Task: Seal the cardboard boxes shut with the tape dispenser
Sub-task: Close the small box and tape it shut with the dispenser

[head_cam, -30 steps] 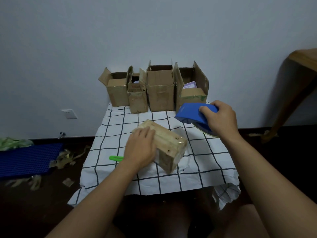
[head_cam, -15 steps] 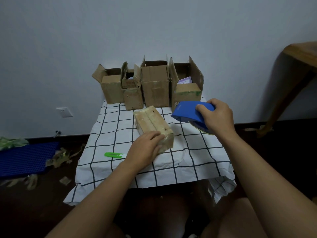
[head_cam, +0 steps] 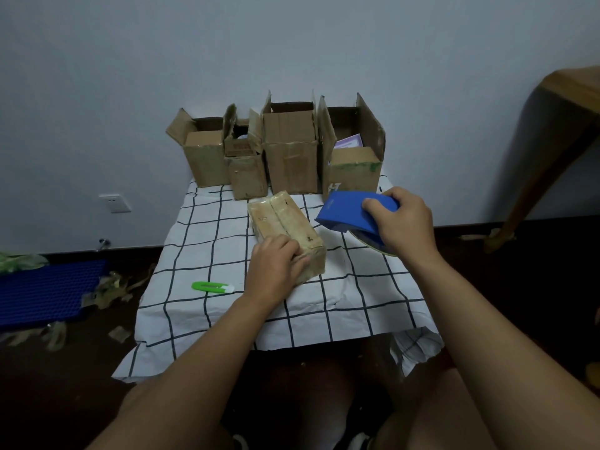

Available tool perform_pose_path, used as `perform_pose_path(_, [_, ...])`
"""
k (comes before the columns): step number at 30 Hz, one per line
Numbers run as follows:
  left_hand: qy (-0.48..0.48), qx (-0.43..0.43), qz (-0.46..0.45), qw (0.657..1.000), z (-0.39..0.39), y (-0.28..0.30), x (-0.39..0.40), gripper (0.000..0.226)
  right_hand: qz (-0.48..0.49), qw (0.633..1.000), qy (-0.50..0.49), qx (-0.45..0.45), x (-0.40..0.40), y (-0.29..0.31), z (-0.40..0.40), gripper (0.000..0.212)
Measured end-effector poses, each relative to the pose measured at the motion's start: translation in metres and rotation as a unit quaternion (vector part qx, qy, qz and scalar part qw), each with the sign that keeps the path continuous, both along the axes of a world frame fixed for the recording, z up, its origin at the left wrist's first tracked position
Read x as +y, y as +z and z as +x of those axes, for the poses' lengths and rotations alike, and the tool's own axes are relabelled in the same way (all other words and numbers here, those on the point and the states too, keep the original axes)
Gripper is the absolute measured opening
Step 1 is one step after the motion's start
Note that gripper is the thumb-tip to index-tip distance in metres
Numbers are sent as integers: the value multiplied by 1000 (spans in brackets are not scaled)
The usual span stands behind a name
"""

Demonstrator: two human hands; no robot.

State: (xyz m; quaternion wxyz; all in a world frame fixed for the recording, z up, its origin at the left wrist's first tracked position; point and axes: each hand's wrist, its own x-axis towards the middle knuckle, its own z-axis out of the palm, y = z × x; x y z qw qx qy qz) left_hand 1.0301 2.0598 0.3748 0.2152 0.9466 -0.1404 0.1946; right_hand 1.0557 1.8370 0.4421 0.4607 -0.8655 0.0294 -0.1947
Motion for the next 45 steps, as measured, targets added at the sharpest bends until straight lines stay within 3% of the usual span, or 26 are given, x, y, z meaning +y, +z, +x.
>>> perform_pose_path(8, [28, 10, -91, 995, 4, -9, -6, 31, -4, 1000, 2, -1, -1, -5, 3, 21])
perform_pose_path(21, [1, -24, -73, 997, 2, -6, -9, 23, 10, 1000, 1, 0, 0, -4, -1, 24])
perform_pose_path(27, [-54, -33, -19, 998, -3, -5, 6, 2, 13, 1000, -3, -12, -5, -2, -1, 21])
perform_pose_path(30, [-37, -34, -23, 998, -8, -4, 8, 10, 12, 1000, 3, -8, -2, -2, -1, 21])
perform_pose_path(35, [-58, -47, -27, 997, -10, -5, 10, 4, 9, 1000, 6, -11, 3, 0, -3, 21])
perform_pose_path(39, [20, -50, -51, 997, -16, -7, 14, 16, 7, 1000, 7, -14, 6, 2, -5, 20])
perform_pose_path(45, [-19, -56, -19, 998, -15, 2, 16, 19, 10, 1000, 19, -12, 10, 2, -9, 23])
